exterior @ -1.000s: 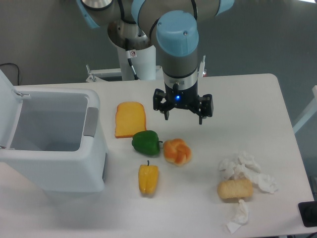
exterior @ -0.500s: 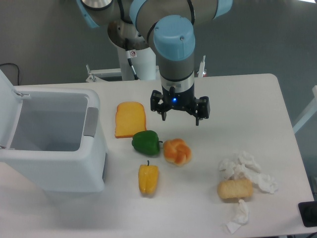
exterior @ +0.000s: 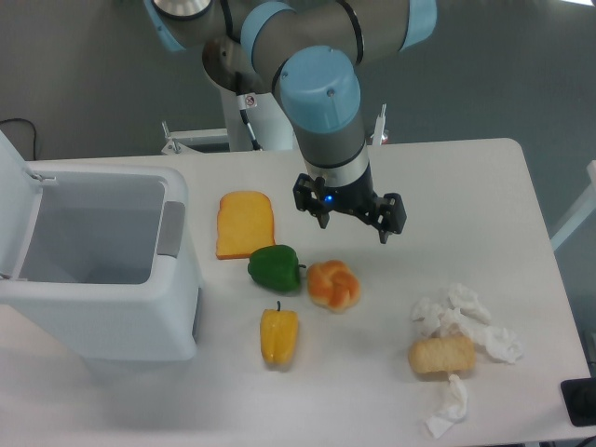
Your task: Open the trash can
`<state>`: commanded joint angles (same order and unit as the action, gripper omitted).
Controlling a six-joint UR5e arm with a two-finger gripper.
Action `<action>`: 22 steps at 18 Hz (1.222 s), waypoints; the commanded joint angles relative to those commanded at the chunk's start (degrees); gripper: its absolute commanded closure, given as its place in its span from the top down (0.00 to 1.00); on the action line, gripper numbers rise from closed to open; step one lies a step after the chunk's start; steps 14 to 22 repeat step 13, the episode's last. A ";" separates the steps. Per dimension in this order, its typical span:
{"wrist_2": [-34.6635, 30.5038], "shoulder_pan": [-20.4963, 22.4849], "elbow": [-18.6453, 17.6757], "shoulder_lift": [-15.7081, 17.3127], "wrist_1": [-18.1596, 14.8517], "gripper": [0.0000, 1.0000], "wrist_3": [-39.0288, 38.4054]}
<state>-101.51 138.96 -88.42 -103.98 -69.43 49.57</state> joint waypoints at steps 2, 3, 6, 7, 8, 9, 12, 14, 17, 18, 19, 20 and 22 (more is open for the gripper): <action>0.26 -1.05 1.13 0.18 0.70 1.00 0.18; 0.18 -1.23 2.88 -0.61 1.05 1.00 1.31; 0.35 -1.49 3.17 -1.84 1.58 1.00 5.61; 0.35 -1.50 2.90 -1.93 1.49 1.00 6.32; 0.35 -1.50 2.38 -1.84 1.49 1.00 6.42; 0.35 -1.50 2.20 -1.67 1.49 1.00 6.42; 0.09 -1.41 2.20 -1.49 1.41 1.00 6.42; 0.18 -1.23 2.11 -1.41 1.41 1.00 6.42; 0.18 -1.23 2.11 -1.41 1.41 1.00 6.42; 0.18 -1.23 2.11 -1.41 1.41 1.00 6.42; 0.18 -1.23 2.11 -1.41 1.41 1.00 6.42; 0.18 -1.23 2.11 -1.41 1.41 1.00 6.42; 0.18 -1.23 2.11 -1.41 1.41 1.00 6.42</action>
